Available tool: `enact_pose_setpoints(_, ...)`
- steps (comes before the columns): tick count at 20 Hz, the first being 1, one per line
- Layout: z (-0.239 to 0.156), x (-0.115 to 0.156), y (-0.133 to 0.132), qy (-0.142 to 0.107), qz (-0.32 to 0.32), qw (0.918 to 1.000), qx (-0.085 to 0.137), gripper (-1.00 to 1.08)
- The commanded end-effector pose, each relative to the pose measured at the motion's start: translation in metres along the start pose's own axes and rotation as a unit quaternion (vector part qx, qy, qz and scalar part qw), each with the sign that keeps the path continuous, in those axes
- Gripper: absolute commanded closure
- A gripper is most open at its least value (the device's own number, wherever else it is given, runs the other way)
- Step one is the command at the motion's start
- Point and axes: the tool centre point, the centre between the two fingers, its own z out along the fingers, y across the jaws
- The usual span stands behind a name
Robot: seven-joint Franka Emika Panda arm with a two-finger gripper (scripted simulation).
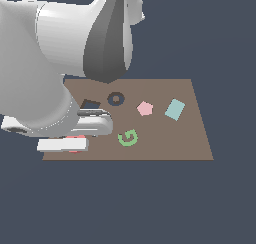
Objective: Insert a designated object into the corresponding slot on a board.
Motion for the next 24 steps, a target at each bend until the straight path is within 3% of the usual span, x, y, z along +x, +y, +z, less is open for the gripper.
enact_pose_setpoints(1,0.004,0.006,0.006,0.002,-0.002,1.0,0.0,-0.92)
enact_pose_setpoints(22,0.03,0.015,0.014,0.003,-0.004,1.0,0.0,-0.92)
enact_pose_setpoints(23,0.03,0.015,0.014,0.003,-0.004,1.0,0.0,1.08)
enact_pose_setpoints(24,0.03,0.015,0.014,0.003,-0.004,1.0,0.0,1.08)
